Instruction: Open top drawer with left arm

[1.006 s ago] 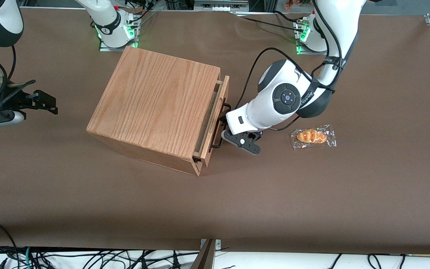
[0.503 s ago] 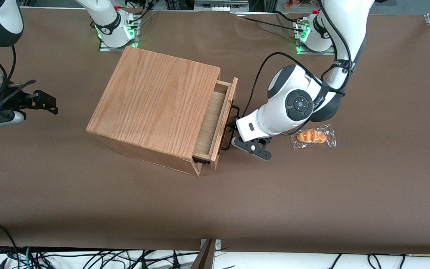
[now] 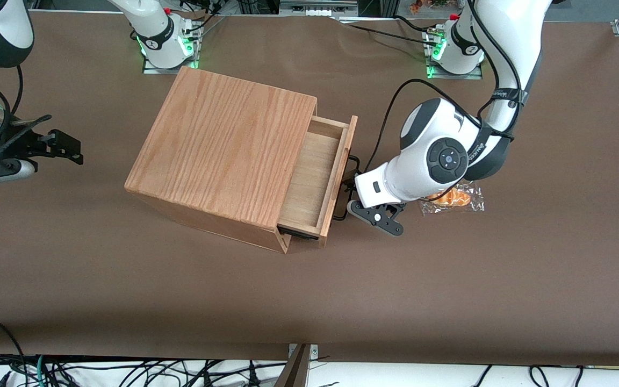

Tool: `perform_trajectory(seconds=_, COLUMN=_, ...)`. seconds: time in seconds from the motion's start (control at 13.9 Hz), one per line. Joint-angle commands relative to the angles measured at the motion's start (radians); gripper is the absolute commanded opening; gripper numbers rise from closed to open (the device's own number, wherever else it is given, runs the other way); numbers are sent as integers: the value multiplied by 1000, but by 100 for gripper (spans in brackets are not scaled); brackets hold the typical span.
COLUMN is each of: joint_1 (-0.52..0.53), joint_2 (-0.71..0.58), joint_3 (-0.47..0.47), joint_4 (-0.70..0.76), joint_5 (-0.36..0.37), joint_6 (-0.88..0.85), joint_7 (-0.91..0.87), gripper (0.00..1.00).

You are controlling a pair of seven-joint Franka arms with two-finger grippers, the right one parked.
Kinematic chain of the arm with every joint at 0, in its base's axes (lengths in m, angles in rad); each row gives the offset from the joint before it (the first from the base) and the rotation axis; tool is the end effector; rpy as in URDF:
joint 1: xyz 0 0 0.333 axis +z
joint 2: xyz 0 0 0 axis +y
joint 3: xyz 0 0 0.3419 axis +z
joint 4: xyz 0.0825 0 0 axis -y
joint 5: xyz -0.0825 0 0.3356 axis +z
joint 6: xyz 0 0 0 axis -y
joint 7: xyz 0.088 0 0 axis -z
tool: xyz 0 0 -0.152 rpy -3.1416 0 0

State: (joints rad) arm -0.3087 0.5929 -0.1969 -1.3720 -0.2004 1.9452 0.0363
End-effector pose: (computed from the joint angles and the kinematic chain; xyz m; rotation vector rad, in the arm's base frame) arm 0.6034 -0.3280 0.3744 2.7870 -0.6154 -0.1126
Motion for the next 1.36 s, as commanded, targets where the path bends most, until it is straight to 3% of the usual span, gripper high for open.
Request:
perform_trajectory(seconds=0.0, joint_1=29, joint_2=-38, joint_3=-1, joint_4=-18, joint_5=38, joint_6=-43, joint_7=59, gripper=100)
perform_trajectory(seconds=1.29, joint_1=46, joint_2=-39, joint_3=-1, joint_4=-48, joint_5=50, joint_6=-46, joint_7=128, gripper=100)
